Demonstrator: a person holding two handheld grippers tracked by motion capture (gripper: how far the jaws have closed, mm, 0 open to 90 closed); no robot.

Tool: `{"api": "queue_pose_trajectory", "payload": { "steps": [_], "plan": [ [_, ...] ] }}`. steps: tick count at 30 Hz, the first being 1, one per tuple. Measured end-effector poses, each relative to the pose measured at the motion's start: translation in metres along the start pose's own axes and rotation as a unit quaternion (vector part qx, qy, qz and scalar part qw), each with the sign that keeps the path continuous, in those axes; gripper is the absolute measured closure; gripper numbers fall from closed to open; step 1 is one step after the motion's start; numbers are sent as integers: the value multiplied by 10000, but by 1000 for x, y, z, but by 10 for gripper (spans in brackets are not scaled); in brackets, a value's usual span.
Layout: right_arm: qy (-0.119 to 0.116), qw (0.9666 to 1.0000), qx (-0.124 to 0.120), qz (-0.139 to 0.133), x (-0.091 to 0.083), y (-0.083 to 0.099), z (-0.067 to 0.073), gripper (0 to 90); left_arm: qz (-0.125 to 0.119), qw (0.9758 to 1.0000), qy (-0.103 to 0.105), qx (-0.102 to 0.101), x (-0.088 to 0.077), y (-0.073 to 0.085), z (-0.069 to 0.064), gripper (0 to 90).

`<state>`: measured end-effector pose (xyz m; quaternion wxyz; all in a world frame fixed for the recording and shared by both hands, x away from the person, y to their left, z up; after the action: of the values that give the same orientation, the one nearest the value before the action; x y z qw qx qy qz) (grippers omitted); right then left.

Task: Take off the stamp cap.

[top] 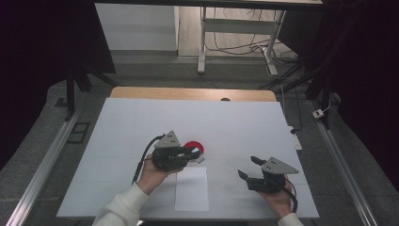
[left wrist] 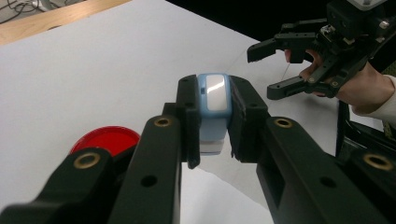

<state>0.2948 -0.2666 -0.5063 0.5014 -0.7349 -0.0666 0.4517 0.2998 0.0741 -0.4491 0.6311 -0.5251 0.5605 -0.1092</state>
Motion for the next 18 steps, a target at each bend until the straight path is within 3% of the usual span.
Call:
{"api": "queue_pose_trajectory", "payload": {
  "steps": [18],
  "plan": [
    [-108,9999,-127,3,13,-17,22,285,21,10000,8,2,2,0,-2,750]
  ]
}}
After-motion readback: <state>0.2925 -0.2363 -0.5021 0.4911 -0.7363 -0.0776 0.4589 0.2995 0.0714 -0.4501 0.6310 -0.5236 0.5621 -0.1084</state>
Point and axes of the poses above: each handheld gripper's, and its own axes: x roughly forward along the jaws, y roughly out of its underside, z roughly to its left, the point moved 1 cm from there along x, roughly forward along the jaws, and after that the axes turned 10 degrees about z, right-handed, at the moved point
